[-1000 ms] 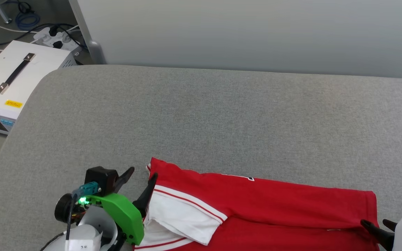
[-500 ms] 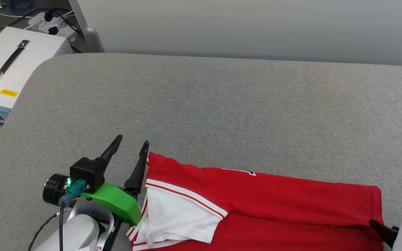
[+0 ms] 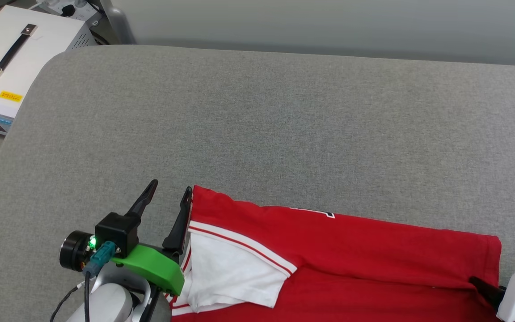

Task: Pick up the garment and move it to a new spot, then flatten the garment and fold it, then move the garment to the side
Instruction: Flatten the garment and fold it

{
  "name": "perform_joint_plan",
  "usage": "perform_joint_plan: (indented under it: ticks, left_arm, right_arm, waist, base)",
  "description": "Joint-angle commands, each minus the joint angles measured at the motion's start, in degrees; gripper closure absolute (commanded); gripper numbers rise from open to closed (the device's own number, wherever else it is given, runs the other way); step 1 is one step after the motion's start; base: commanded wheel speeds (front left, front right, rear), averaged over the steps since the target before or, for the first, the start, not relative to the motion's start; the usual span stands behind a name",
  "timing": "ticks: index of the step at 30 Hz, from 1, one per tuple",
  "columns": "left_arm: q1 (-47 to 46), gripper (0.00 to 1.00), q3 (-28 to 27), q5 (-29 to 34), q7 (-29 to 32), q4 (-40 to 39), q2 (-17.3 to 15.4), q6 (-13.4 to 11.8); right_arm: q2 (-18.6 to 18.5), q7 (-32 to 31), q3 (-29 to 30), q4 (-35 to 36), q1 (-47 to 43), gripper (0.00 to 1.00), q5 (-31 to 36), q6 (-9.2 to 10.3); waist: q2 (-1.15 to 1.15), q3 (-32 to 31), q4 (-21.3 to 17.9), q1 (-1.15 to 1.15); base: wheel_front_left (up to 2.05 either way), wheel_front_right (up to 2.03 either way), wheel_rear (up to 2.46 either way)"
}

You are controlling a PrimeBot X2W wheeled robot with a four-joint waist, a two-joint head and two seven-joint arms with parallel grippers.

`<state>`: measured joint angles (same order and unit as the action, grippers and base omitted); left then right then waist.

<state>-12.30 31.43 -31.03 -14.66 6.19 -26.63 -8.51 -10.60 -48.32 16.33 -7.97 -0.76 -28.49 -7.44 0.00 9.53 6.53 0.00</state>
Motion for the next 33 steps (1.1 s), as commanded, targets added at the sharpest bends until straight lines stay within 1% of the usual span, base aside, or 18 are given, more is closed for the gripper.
perform_joint_plan:
  ticks: [1, 6, 7, 8, 9, 10, 19, 28, 33]
  left_arm:
    - [0.81, 0.00, -0.72, 0.65, -0.33, 0.34, 0.58, 0.55]
    - [1.06, 0.00, -2.75, 2.16, -0.33, 1.53, 1.82, 2.19]
    - [1.17, 0.00, -3.03, 2.37, -0.33, 1.72, 2.04, 2.48]
    - [1.29, 0.00, -3.33, 2.65, -0.33, 1.96, 2.30, 2.82]
    - [1.39, 0.00, -3.51, 2.89, -0.33, 2.15, 2.55, 3.05]
    - [1.55, 0.00, -3.72, 3.14, -0.33, 2.37, 2.85, 3.32]
    - [2.81, 0.00, -5.57, 4.66, -0.33, 3.87, 4.22, 5.34]
    - [3.68, 0.00, -6.92, 5.60, -0.33, 4.61, 5.07, 6.57]
    - [3.69, 0.00, -7.60, 6.16, -0.34, 4.72, 5.59, 6.99]
  right_arm:
    - [1.44, -0.21, -1.98, -1.85, 0.37, 0.00, -0.72, -0.05]
    - [1.95, -0.33, -5.29, -3.04, 0.12, 0.00, -3.21, -0.05]
    - [1.90, -0.28, -5.65, -3.20, 0.10, 0.05, -3.56, -0.05]
    - [1.76, -0.08, -5.97, -3.38, 0.09, 0.71, -3.84, -0.05]
    - [1.57, 0.21, -6.21, -3.52, 0.09, 0.98, -3.92, -0.05]
    - [1.25, 0.61, -6.43, -3.75, 0.06, 1.00, -3.96, -0.05]
    - [-2.05, 5.90, -5.26, -5.13, -0.03, 1.00, -4.64, -0.05]
    - [-5.66, 10.34, -3.19, -6.80, 0.65, 1.00, -4.92, -0.05]
    - [-7.90, 12.89, -1.12, -8.56, 1.55, 1.00, -3.21, -0.05]
  waist:
    - [0.00, 0.06, 0.01, 0.00]
    - [0.00, -0.37, -0.16, 0.00]
    - [0.00, -0.50, -0.20, 0.00]
    - [0.00, -0.65, -0.26, 0.00]
    - [0.00, -0.84, -0.30, 0.00]
    - [0.00, -1.06, -0.33, 0.00]
    - [0.00, -3.05, -0.57, 0.00]
    - [0.00, -4.11, -0.82, 0.00]
    - [0.00, -3.96, -0.87, 0.00]
  base:
    - [0.00, 0.00, 0.00]
    - [0.00, 0.00, 0.00]
    - [0.00, 0.00, 0.00]
    - [0.00, 0.00, 0.00]
    - [0.00, 0.00, 0.00]
    - [0.00, 0.00, 0.00]
    - [0.00, 0.00, 0.00]
    - [0.00, 0.00, 0.00]
    - [0.00, 0.00, 0.00]
